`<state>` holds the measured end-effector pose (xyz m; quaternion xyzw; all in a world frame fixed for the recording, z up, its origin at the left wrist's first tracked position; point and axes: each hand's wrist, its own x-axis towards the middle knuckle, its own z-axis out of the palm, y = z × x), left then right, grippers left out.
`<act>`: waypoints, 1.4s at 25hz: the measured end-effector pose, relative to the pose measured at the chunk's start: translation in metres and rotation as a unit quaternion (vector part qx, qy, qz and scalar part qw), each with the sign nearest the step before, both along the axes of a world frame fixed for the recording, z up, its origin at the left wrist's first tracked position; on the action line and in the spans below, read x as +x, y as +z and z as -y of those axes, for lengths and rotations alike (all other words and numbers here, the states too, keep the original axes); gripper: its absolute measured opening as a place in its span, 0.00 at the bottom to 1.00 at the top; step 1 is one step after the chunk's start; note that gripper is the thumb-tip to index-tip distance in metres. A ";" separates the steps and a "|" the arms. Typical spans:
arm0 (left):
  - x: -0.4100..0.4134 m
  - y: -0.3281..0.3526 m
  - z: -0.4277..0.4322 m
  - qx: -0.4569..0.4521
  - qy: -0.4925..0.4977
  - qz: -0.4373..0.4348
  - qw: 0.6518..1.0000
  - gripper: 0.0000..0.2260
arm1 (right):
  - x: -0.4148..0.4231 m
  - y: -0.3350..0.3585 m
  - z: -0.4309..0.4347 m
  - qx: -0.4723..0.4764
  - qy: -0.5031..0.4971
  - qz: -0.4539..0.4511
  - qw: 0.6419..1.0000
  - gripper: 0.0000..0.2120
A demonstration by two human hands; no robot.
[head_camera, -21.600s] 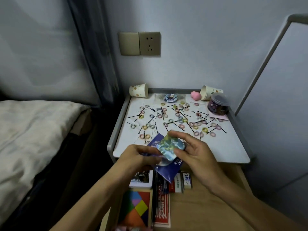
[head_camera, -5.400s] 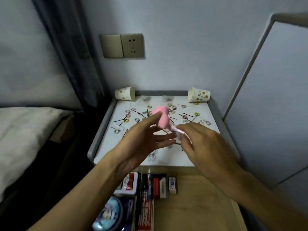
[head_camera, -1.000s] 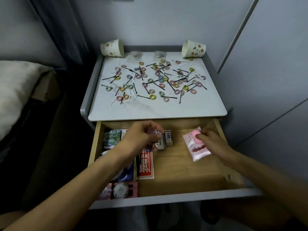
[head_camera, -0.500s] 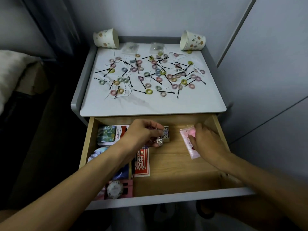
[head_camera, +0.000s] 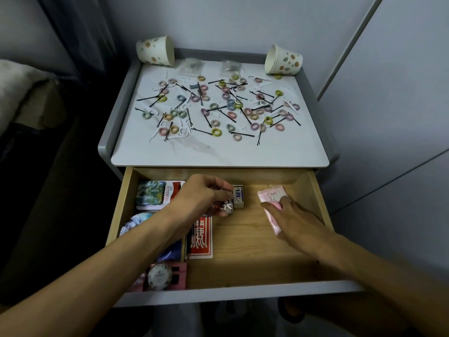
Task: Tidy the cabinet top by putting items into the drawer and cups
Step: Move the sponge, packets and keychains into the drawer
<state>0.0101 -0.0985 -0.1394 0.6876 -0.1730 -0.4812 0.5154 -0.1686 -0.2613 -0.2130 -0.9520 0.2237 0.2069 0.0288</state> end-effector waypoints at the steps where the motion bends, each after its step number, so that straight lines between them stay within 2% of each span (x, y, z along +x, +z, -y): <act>1: 0.000 0.000 0.000 0.000 0.000 0.001 1.000 0.04 | 0.002 0.000 0.001 -0.002 0.002 0.001 1.000 0.40; 9: -0.001 0.000 0.002 0.000 0.001 0.000 1.000 0.04 | 0.008 0.000 0.011 0.027 -0.028 0.016 0.999 0.38; 12: -0.001 0.001 0.002 -0.002 0.005 -0.002 1.000 0.04 | 0.007 0.002 0.011 0.016 -0.012 0.035 0.999 0.33; 18: -0.001 0.000 0.003 0.006 -0.003 -0.004 1.000 0.04 | 0.008 0.010 0.026 -0.162 -0.013 0.100 0.982 0.27; 23: -0.003 -0.003 0.003 0.001 0.003 -0.004 1.000 0.08 | 0.015 -0.003 0.032 -0.237 0.021 0.045 0.970 0.23; 27: 0.000 -0.001 0.001 -0.005 0.015 -0.008 1.000 0.09 | 0.017 -0.002 0.035 -0.295 0.050 -0.009 0.954 0.30; 32: 0.002 -0.002 0.000 0.000 0.019 -0.016 1.000 0.10 | 0.015 0.003 0.024 -0.265 0.032 0.011 0.964 0.35; 35: 0.004 -0.005 0.001 0.005 0.016 -0.027 0.999 0.10 | 0.012 0.007 0.019 -0.230 0.032 -0.002 0.973 0.30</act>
